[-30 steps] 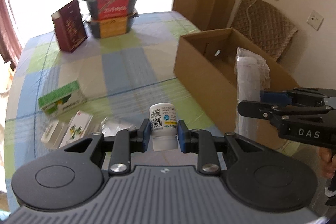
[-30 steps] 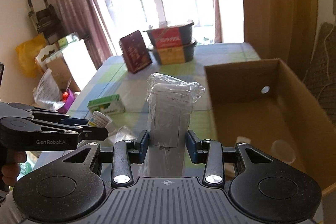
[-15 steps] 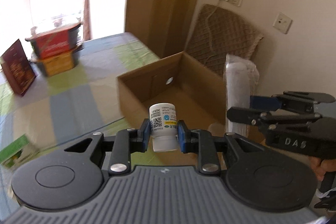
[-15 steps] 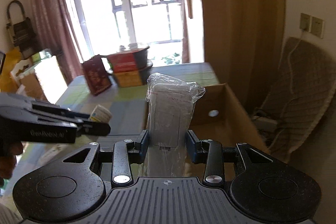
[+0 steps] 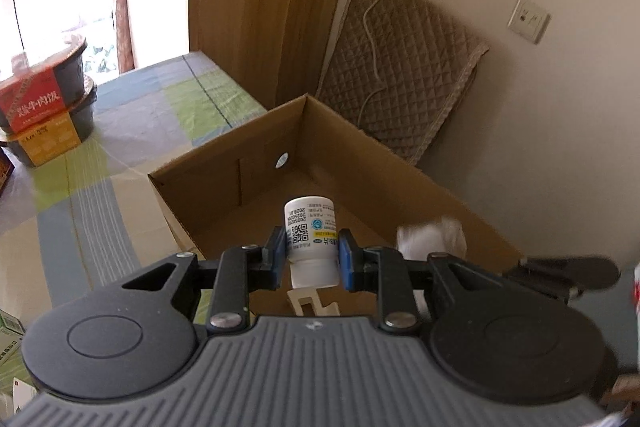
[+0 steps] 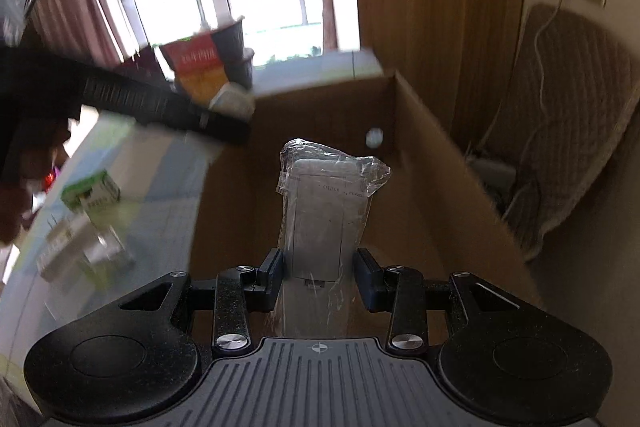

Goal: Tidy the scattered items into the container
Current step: 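Carry the pill bottle and wrapped tube over the cardboard box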

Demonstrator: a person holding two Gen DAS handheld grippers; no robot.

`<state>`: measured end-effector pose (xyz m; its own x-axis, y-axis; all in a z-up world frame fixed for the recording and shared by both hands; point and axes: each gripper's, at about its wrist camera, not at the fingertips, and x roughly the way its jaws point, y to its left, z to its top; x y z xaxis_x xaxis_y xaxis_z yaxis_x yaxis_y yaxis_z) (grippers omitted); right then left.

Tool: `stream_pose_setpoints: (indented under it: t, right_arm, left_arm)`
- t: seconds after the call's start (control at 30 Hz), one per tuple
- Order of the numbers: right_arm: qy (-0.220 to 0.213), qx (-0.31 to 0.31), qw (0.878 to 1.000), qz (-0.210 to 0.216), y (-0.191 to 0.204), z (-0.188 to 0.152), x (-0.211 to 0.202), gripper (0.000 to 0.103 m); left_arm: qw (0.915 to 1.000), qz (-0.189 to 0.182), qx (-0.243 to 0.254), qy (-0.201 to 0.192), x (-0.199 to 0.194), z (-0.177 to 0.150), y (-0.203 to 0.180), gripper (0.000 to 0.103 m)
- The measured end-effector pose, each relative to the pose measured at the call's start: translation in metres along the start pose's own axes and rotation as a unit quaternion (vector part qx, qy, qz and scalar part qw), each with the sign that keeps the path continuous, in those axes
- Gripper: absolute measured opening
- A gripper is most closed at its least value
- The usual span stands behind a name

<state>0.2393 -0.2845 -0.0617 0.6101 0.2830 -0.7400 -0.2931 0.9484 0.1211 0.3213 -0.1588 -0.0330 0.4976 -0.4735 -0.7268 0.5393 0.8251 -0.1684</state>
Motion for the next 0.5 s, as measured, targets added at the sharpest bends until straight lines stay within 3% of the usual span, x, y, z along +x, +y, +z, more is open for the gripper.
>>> stream_pose_setpoints:
  t: [0.5]
  right_arm:
    - [0.125,0.023,0.992,-0.002,-0.008,-0.004,0.044,0.041]
  left_arm:
    - [0.9992,0.002,0.005,0.039,0.039,-0.005,0.004,0.022]
